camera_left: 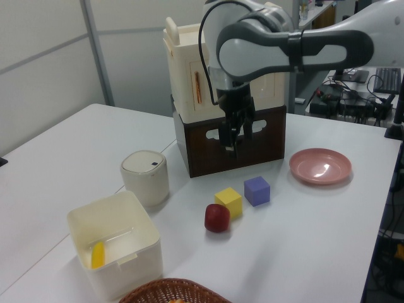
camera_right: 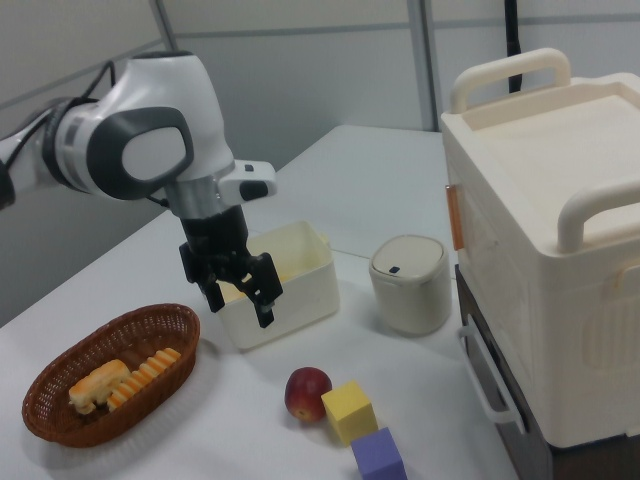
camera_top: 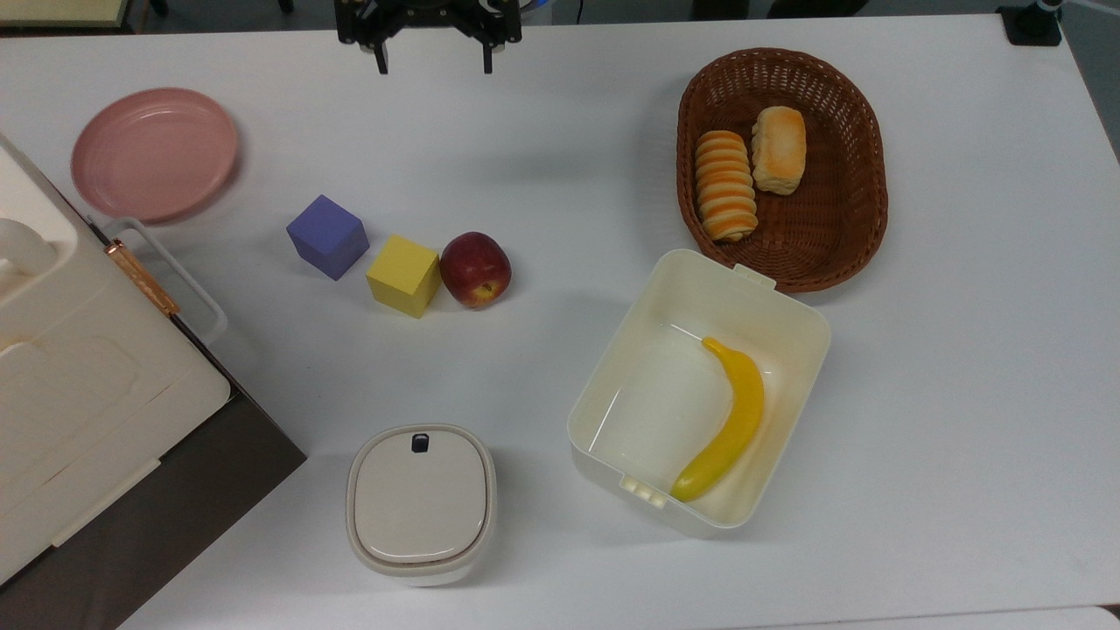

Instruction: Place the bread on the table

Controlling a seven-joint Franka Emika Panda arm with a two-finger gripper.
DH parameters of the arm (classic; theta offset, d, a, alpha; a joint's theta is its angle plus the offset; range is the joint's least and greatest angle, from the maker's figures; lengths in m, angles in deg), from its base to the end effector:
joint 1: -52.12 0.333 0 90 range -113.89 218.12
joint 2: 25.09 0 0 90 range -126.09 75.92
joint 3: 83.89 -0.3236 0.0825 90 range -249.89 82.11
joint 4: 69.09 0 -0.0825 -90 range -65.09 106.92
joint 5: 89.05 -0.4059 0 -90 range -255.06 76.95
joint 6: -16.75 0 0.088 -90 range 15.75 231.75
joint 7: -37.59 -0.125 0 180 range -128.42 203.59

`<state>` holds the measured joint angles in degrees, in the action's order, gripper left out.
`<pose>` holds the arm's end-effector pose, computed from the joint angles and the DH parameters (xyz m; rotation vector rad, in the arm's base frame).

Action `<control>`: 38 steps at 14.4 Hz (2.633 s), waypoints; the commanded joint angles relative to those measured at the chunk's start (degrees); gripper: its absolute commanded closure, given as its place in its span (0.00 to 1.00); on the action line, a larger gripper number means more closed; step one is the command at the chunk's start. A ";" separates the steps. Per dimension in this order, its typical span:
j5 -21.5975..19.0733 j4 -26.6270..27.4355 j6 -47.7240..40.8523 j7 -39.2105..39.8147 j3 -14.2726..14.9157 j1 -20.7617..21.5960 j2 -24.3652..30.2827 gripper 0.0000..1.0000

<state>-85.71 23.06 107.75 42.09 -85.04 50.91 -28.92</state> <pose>0.5930 -0.0081 0.5582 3.0827 0.1250 -0.1375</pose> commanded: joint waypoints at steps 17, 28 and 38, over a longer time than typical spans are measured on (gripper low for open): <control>0.09 5.59 18.24 -0.54 -0.43 1.91 -16.82 0.00; 0.79 5.59 22.82 -4.06 -1.57 1.91 -19.90 0.00; 2.89 5.06 16.59 -13.36 -12.10 2.00 -15.60 0.00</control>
<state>-85.55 27.09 127.04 35.13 -91.83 52.46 -47.69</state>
